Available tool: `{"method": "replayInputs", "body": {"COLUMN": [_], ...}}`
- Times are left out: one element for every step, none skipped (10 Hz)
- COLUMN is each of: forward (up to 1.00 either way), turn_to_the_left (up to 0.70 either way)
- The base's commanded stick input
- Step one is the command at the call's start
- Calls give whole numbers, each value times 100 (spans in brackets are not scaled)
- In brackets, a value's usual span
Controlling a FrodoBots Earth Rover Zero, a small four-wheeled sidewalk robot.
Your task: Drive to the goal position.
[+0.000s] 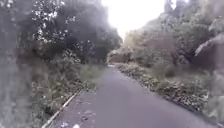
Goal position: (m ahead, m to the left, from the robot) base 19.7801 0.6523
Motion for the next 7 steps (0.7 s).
{"method": "replayInputs", "body": {"forward": [85,85,85,85,85,85,85], "turn_to_the_left": [1,1,1,1,1,1,1]}}
